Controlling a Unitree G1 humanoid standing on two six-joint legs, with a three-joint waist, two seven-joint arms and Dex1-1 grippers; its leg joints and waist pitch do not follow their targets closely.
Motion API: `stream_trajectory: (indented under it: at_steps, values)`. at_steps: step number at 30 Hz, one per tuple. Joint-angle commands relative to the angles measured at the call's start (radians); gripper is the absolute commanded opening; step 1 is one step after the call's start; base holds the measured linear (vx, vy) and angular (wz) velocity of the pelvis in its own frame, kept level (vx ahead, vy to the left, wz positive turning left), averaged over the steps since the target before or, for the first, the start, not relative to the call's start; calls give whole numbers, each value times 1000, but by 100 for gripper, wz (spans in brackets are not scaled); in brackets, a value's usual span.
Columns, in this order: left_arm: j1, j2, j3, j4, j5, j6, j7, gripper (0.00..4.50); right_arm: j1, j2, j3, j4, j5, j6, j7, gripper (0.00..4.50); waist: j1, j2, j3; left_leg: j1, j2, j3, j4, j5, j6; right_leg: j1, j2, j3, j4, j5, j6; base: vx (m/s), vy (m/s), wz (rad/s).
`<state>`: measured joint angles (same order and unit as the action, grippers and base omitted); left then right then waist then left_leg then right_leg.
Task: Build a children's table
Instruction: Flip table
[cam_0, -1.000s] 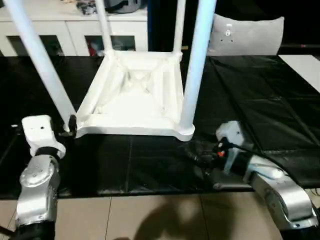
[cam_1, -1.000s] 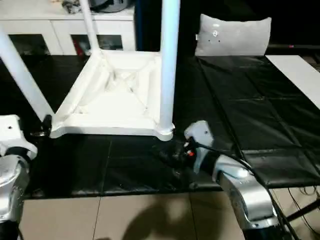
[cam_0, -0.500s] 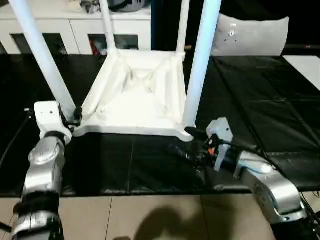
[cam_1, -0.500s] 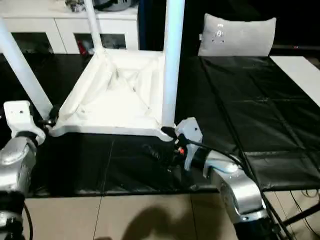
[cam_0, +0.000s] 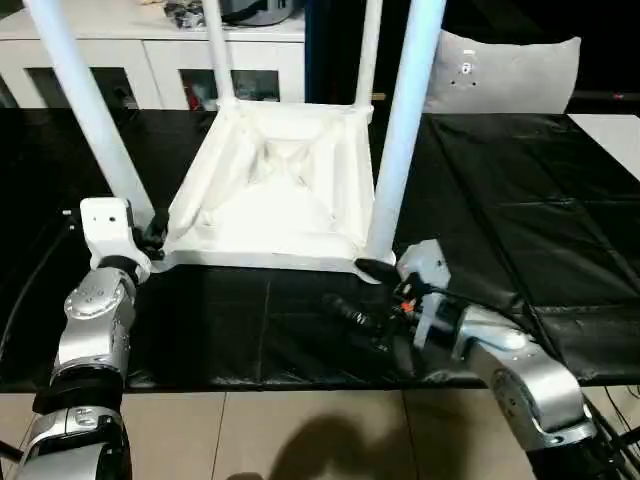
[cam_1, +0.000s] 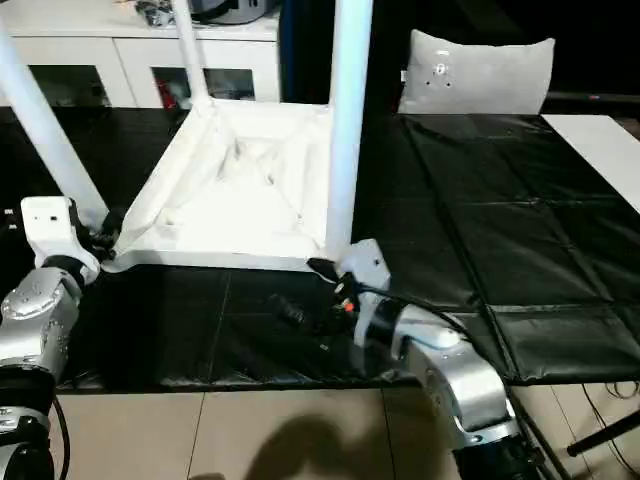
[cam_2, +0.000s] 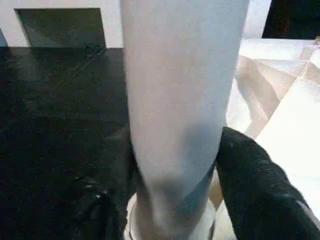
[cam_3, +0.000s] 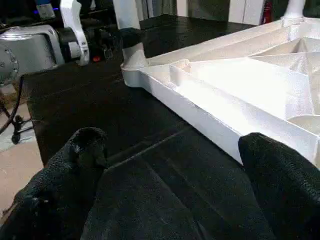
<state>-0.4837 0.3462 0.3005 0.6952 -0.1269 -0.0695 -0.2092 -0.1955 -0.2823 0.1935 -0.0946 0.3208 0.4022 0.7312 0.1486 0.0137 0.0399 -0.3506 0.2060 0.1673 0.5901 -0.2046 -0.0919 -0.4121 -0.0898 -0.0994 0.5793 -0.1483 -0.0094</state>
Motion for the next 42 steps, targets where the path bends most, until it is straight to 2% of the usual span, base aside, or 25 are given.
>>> stream_trajectory:
  at_steps: [1,5,9,13,16,19,20,21,22,23,24,25,26,27,28,30,31,34,36,37,41,42]
  values:
    - [-22,4,-3,9,-14,-1,-24,229,2,3,6,11,-3,-7,4,450,1,12,-61,-1,21,-10,-81,-239,-2,56,-58,46,-56,-264,-126,0,0,0]
    - [-23,0,-11,12,-19,-4,-40,206,4,10,8,15,-7,-10,2,450,2,13,-62,0,22,-10,-81,-240,-5,56,-58,47,-54,-246,-133,0,0,0]
    - [-39,0,-19,43,-16,-19,-50,200,10,14,14,17,-9,-14,-4,450,6,14,-61,1,21,-9,-80,-239,-5,55,-57,48,-54,-237,-133,0,0,0]
    - [-53,9,-27,69,-11,-21,-66,198,14,15,18,18,-12,-16,-6,450,12,16,-61,2,21,-10,-82,-255,-11,54,-58,48,-57,-267,-121,0,0,0]
    - [-55,4,-17,66,-31,6,-78,198,17,16,17,22,-13,-20,-7,450,15,18,-61,2,22,-11,-82,-259,-16,54,-60,48,-55,-261,-122,0,0,0]
    - [-43,-29,15,10,-101,79,-90,198,20,20,10,27,-16,-23,-16,450,16,17,-62,2,23,-11,-82,-258,-20,55,-60,48,-52,-244,-135,0,0,0]
    - [-31,-50,25,-33,-139,122,-99,198,21,22,8,29,-19,-26,-20,450,16,19,-62,2,25,-11,-82,-262,-23,54,-61,49,-52,-236,-149,0,0,0]
    - [27,-101,17,-169,-224,232,-130,198,25,33,3,35,-28,-29,-42,450,15,18,-62,2,29,-9,-81,-261,-30,57,-65,51,-44,-220,-169,0,0,0]
    - [27,-101,17,-169,-224,232,-130,198,25,33,3,35,-28,-29,-42,450,18,21,-62,-1,31,-11,-81,-256,-32,58,-68,51,-42,-211,-180,0,0,0]
    - [76,-138,2,-269,-289,307,-146,198,26,46,-3,45,-39,-27,-75,450,14,15,-60,-2,26,-7,-80,-255,-17,56,-61,48,-50,-222,-179,0,0,0]
    - [89,-148,-2,-294,-307,327,-148,198,25,50,-5,48,-43,-27,-85,450,14,14,-65,-6,28,-7,-76,-214,-12,61,-67,51,-39,-185,-193,0,0,0]
    - [132,-178,-16,-372,-364,386,-146,198,25,65,-14,61,-52,-23,-120,450,16,13,-65,-4,27,-3,-73,-194,-3,55,-61,50,-38,-178,-196,0,0,0]
    - [160,-198,-25,-422,-401,425,-142,198,25,74,-20,69,-57,-21,-143,450,16,13,-63,-10,26,-5,-74,-180,4,57,-64,51,-37,-176,-200,0,0,0]
    - [184,-215,-36,-463,-429,455,-138,198,26,81,-27,74,-57,-15,-159,450,16,9,-61,-10,20,1,-72,-192,17,53,-58,49,-49,-228,-184,0,0,0]
    - [204,-232,-46,-498,-459,485,-130,198,28,89,-38,78,-54,-8,-175,450,20,6,-61,-13,18,2,-70,-175,26,54,-59,50,-51,-258,-169,0,0,0]
    - [224,-262,-48,-539,-495,533,-106,198,28,103,-60,87,-42,1,-201,450,21,12,-58,-13,19,1,-73,-190,25,51,-60,50,-57,-329,-143,0,0,0]
    - [231,-274,-52,-555,-505,555,-95,199,26,111,-72,94,-35,4,-213,450,21,8,-56,-13,18,1,-74,-195,24,50,-58,49,-62,-351,-131,0,0,0]
    - [236,-295,-39,-588,-518,611,-73,199,22,119,-87,105,-24,13,-225,450,16,9,-52,-12,15,-1,-77,-230,18,47,-56,46,-76,-435,-84,0,0,0]
    - [244,-312,-26,-640,-527,668,-47,199,16,133,-102,111,-16,6,-237,450,10,7,-54,-14,14,-4,-79,-224,16,50,-54,44,-78,-443,-54,0,0,0]
    - [249,-314,-30,-658,-527,682,-39,199,12,144,-113,114,-6,-1,-244,450,9,7,-54,-15,16,-5,-79,-217,14,51,-54,45,-77,-430,-51,0,0,0]
    - [258,-316,-36,-692,-545,710,-14,199,3,176,-149,114,26,-14,-262,450,4,6,-57,-16,16,-5,-78,-187,20,52,-51,45,-69,-373,-59,0,0,0]
    - [255,-321,-32,-701,-554,723,-1,199,-5,203,-178,109,62,-17,-267,450,1,6,-59,-16,15,-4,-76,-166,25,51,-48,45,-65,-334,-70,0,0,0]
